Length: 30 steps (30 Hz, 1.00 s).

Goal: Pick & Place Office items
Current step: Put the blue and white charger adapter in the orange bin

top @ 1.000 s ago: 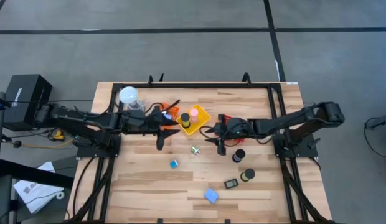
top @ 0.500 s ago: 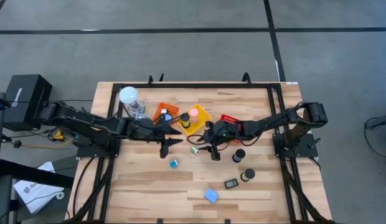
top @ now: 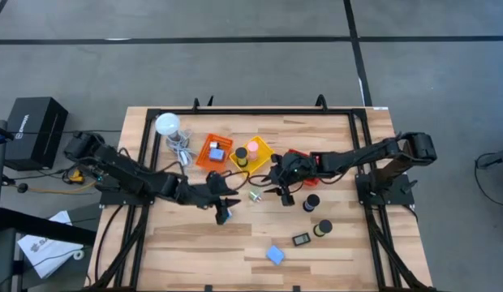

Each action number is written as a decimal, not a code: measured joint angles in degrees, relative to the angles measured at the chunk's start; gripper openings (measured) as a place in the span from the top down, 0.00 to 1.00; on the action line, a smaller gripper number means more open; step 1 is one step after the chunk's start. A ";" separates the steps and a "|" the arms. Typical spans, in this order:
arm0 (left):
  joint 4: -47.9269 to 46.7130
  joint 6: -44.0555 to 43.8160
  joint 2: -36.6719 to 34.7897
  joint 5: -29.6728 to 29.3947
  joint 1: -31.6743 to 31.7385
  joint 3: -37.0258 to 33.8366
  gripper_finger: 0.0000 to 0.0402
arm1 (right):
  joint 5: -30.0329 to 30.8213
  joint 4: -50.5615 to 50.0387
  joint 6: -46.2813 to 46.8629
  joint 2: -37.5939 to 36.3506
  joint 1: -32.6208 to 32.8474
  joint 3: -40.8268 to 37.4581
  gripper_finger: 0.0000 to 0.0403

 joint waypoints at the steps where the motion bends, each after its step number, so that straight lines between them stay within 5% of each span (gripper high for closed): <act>1: 0.11 -1.61 0.64 -0.43 -0.64 0.00 0.67 | 0.02 -0.02 0.00 -0.44 -0.27 0.00 0.58; 9: 0.40 -7.58 5.92 -2.49 -4.06 1.74 0.74 | 0.04 -0.44 -0.02 -1.92 -2.18 0.00 0.58; 30: -1.47 -4.71 6.86 -2.21 -4.95 -1.18 0.71 | 0.07 -0.98 1.14 -1.31 -4.03 -0.04 0.58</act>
